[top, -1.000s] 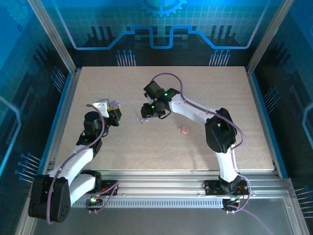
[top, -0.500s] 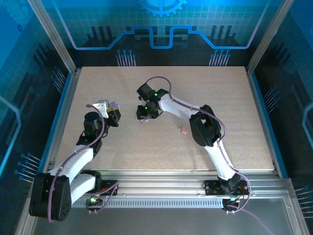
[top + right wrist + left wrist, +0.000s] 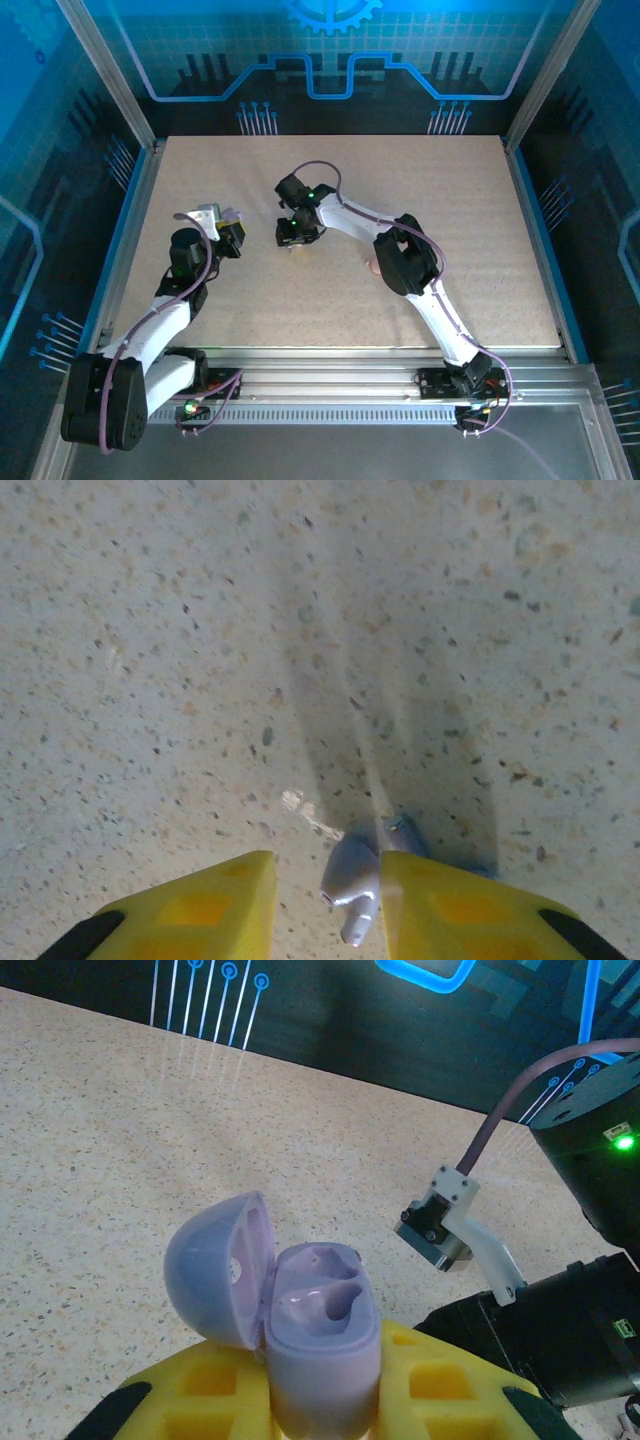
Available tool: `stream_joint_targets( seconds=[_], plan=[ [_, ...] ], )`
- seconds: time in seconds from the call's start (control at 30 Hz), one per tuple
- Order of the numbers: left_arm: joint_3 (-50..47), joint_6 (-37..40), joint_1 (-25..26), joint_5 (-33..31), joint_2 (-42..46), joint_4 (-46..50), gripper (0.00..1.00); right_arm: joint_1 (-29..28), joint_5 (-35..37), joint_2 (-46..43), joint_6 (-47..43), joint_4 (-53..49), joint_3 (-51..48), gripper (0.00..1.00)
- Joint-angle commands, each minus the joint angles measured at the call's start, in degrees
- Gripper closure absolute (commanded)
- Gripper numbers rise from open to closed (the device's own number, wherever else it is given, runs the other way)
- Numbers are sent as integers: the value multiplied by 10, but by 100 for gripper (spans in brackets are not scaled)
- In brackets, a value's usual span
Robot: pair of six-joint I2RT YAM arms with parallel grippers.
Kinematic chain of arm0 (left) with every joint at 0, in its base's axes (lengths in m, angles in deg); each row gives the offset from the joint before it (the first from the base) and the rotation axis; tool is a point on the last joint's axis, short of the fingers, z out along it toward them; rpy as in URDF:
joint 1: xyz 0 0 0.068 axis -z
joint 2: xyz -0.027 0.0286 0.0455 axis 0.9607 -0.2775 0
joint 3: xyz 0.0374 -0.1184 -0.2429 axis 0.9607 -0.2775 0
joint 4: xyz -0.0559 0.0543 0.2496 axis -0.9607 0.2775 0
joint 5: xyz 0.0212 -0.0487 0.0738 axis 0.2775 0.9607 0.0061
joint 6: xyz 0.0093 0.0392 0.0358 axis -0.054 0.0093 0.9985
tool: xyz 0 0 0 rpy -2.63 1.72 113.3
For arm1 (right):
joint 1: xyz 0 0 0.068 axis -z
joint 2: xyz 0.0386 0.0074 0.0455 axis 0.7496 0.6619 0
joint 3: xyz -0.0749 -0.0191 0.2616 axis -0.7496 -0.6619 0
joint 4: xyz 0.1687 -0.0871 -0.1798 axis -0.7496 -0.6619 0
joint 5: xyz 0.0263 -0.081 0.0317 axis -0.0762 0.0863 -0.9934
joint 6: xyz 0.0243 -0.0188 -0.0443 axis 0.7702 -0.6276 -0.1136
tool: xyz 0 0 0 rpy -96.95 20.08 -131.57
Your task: Insert wireless bluetooth earbuds into charging case
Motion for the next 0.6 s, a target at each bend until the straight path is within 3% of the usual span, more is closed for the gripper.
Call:
stream_joint_targets(
  seconds=[0.0,0.57],
  plan=[
    [-5,-5,-10,9,-1,-25,84,-5,-4,22,-6,-15,21,67],
    [-3,-4,-18,17,-6,-28,83,-33,74,38,-47,-96,58,71]
  ],
)
